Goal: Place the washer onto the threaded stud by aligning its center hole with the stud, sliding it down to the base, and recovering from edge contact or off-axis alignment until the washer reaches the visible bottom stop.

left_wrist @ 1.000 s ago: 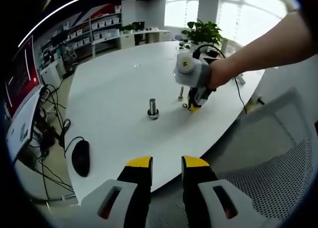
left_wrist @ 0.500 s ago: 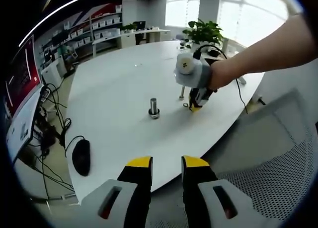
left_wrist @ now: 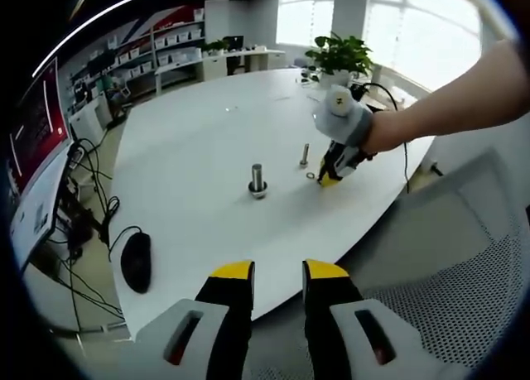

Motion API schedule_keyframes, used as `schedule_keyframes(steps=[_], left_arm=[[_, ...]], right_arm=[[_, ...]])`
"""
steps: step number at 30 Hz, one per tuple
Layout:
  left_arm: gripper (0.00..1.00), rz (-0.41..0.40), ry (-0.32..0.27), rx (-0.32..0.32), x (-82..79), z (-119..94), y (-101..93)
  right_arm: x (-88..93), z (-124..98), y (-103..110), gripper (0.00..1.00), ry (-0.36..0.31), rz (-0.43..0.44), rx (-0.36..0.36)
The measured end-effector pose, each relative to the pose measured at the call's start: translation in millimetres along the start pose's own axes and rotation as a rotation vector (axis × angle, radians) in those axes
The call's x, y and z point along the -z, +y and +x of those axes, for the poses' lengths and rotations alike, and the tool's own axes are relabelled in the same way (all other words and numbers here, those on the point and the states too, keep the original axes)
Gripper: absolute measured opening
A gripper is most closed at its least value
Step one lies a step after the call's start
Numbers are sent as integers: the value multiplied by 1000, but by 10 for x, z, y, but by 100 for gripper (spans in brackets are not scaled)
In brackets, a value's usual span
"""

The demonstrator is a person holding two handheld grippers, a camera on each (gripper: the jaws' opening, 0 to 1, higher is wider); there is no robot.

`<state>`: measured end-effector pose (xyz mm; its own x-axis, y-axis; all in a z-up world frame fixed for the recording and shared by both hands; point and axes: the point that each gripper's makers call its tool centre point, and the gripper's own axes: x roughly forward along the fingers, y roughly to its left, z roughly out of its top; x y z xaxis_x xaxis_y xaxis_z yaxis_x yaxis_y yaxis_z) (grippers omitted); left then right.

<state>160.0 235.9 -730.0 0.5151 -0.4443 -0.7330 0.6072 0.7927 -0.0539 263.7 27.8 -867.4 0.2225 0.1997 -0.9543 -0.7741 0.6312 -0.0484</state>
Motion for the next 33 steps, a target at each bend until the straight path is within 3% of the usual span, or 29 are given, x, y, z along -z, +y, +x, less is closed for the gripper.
schedule_keyframes(steps=[17, 33], left_arm=[[21, -5, -6, -3, -14, -2, 7], [21, -6, -15, -3, -28, -9, 12]], right_arm=[[-44, -103, -59, 14, -23, 44, -8], [-271, -373, -319, 14, -102, 66, 52]])
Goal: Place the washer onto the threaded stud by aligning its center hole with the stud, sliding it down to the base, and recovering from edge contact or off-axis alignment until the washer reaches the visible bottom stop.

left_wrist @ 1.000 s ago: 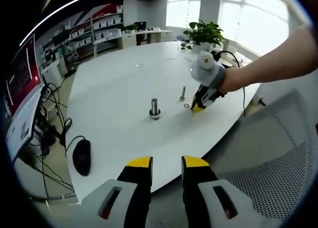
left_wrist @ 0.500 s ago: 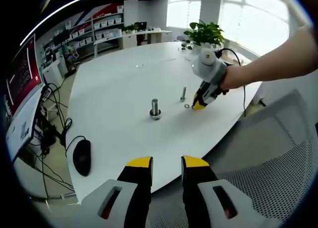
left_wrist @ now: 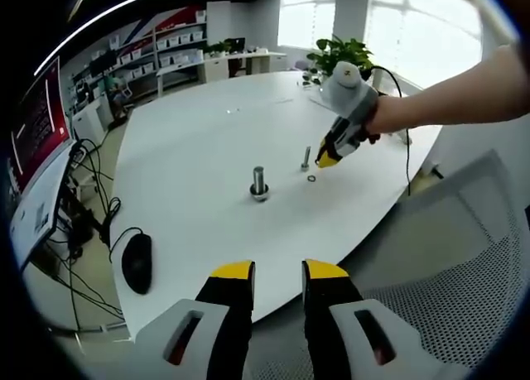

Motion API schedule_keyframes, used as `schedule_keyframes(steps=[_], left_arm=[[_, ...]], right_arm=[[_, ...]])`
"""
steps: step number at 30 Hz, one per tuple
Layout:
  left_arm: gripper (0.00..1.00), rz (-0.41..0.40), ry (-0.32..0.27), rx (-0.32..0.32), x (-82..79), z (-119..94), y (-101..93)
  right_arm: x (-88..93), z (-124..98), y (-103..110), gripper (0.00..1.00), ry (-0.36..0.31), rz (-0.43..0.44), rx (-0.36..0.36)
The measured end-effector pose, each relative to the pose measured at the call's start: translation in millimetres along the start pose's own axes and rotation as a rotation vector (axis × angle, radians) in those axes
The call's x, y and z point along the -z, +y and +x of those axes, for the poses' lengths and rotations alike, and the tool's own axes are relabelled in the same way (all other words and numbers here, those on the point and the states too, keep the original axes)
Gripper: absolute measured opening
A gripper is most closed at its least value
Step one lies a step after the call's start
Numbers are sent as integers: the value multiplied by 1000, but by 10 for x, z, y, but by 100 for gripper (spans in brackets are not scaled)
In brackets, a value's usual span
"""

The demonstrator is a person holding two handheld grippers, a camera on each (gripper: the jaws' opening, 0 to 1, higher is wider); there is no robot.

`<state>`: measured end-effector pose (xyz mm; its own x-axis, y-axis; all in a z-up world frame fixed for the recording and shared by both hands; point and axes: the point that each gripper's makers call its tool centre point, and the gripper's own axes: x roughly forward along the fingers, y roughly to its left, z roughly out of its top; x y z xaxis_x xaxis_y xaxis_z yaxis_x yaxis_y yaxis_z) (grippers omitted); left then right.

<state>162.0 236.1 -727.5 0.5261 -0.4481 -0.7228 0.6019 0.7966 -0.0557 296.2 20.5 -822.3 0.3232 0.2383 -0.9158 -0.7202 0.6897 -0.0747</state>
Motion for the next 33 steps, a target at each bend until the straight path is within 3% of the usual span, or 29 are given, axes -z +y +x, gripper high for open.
schedule_keyframes(steps=[12, 18, 33], left_arm=[[20, -1, -1, 1, -1, 0, 2], [20, 0, 0, 1, 5, 0, 5], [20, 0, 6, 4, 17, 3, 1]], right_arm=[[-97, -106, -129, 14, -42, -20, 47], [-213, -136, -162, 14, -81, -73, 82], [-283, -53, -176, 14, -64, -91, 69]])
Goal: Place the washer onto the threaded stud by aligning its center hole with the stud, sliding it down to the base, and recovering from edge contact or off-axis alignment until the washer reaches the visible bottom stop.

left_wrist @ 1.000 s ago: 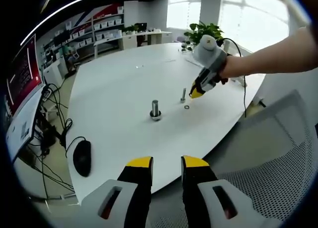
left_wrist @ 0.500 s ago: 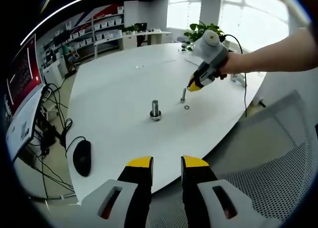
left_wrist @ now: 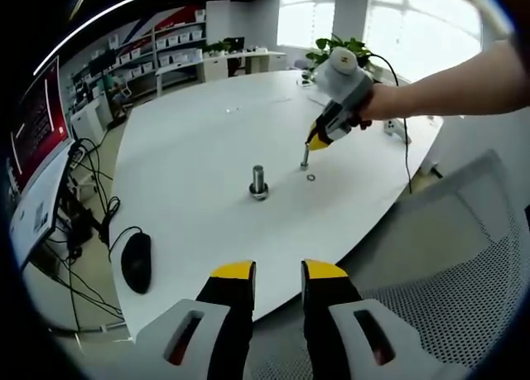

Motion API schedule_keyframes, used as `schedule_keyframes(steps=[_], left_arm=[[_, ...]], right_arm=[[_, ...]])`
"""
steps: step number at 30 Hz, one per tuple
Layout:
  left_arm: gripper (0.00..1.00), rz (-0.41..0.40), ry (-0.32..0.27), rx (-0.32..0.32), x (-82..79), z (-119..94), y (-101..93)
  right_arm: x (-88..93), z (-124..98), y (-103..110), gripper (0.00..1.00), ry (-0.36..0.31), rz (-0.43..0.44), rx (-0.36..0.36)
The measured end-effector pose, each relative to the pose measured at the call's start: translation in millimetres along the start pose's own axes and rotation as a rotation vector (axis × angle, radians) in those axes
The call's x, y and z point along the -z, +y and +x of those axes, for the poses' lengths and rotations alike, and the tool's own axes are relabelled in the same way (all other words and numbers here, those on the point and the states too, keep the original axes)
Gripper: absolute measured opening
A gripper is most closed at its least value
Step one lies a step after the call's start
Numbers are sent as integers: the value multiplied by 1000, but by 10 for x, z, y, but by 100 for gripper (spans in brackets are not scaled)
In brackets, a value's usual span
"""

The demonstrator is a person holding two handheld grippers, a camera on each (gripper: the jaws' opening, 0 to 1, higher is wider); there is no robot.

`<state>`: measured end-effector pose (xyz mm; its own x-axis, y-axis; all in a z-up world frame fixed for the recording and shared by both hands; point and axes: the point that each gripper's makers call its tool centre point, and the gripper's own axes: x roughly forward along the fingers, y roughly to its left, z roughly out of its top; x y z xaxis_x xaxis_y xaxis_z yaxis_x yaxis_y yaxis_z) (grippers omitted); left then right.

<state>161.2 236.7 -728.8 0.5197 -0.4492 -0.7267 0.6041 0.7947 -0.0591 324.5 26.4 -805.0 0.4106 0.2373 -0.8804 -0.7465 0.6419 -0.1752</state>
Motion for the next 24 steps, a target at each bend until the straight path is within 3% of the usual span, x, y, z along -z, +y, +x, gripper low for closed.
schedule_keyframes(steps=[24], left_arm=[[20, -3, 8, 1, 17, 9, 6]], right_arm=[[93, 230, 6, 14, 72, 7, -33]])
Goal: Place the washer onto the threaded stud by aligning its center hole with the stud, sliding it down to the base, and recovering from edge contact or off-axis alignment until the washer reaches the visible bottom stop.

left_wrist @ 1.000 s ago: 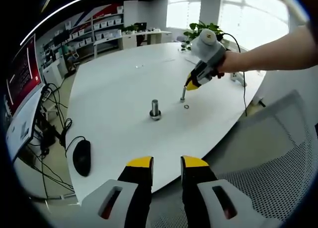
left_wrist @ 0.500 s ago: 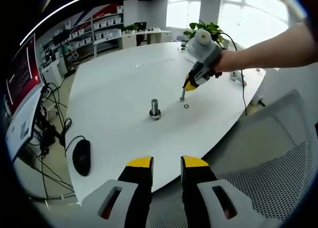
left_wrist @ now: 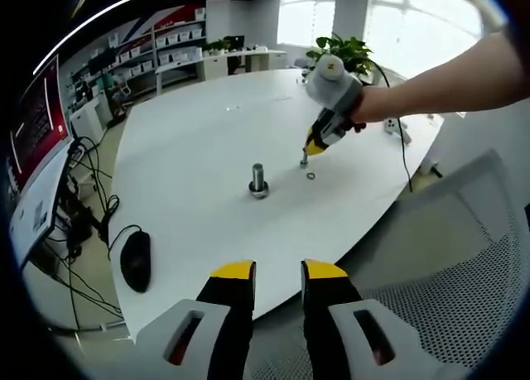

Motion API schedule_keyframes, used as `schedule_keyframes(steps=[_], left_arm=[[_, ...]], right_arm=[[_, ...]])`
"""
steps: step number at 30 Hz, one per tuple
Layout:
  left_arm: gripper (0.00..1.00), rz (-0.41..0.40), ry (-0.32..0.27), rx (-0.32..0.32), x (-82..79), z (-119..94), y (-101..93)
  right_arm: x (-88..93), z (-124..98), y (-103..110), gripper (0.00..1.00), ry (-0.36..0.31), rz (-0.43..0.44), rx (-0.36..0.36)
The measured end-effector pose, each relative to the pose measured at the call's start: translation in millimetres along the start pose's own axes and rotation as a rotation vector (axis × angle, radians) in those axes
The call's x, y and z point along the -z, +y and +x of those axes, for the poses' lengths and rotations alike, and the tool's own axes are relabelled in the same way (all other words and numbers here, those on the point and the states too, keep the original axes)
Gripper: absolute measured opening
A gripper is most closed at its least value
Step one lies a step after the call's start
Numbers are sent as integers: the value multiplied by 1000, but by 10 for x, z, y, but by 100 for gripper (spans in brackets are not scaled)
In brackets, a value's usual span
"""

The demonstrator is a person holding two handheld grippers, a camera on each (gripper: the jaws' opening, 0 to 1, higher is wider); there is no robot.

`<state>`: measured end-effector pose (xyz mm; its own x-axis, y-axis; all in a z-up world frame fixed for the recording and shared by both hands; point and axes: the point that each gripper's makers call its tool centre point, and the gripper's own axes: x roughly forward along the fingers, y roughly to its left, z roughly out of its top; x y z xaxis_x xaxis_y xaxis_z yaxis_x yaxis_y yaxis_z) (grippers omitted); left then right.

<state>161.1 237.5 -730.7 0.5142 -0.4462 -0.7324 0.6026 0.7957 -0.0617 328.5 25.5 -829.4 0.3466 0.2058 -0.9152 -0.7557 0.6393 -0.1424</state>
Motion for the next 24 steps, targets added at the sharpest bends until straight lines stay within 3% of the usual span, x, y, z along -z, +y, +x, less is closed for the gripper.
schedule_keyframes(steps=[13, 24], left_arm=[[20, -1, 6, -7, 20, 1, 19], [20, -3, 8, -12, 25, -2, 28]], right_arm=[[96, 216, 22, 15, 43, 16, -26], [123, 244, 83, 17, 60, 19, -47]])
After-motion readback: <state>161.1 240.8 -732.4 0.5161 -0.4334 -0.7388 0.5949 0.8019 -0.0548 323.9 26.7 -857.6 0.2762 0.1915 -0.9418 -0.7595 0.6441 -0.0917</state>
